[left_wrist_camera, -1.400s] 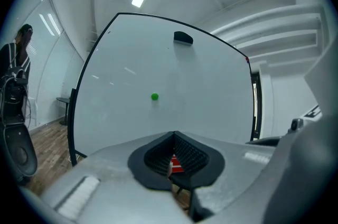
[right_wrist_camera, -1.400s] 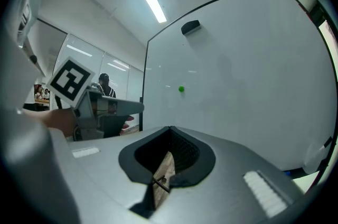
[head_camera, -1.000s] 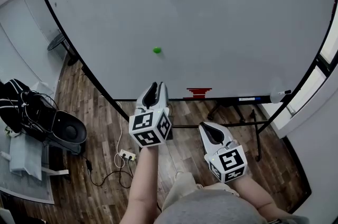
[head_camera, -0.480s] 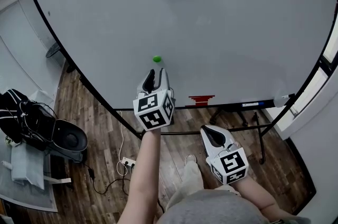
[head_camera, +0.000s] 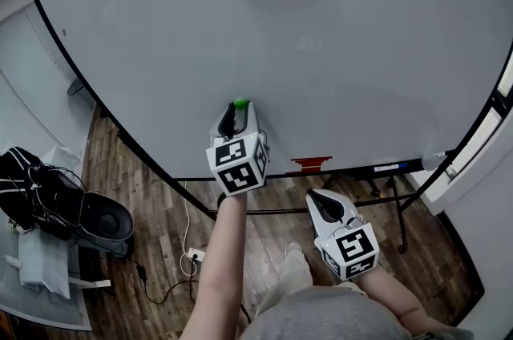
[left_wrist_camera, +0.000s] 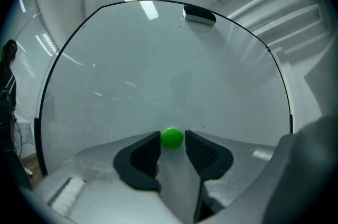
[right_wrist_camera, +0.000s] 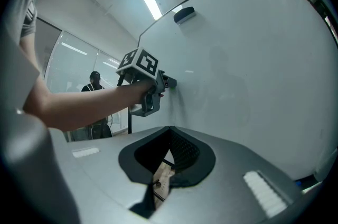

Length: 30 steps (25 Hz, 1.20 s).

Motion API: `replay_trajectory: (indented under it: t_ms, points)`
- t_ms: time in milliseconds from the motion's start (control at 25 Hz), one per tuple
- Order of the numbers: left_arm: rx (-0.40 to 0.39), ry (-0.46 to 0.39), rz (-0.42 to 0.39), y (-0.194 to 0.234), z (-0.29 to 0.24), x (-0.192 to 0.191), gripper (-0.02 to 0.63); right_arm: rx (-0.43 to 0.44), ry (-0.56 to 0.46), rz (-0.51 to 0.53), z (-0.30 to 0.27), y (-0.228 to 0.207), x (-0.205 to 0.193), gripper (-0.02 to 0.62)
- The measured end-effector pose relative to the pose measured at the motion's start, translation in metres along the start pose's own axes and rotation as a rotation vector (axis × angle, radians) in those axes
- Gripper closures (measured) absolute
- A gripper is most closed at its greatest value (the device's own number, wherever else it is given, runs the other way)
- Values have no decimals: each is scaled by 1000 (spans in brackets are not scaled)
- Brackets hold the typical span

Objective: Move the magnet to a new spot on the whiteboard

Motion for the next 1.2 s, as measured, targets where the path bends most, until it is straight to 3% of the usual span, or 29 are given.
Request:
replay_trajectory:
  t_ms: [680,1200]
  points:
    - [72,-49,-23,-4,0,6,474,11,-10,-29,-15,-6,3,594]
    - [49,-44,-12,-7,13,4,474,-3,-29,-32,-2,-8,5,594]
Point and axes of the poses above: the fingertips, and each gripper's own axes: z backward along the fingers, y to its left, x out of its top, the point moved 6 cm from there along z, backward along the fingers, and after that the axes turned 15 degrees about y, right-handed, at the moved point
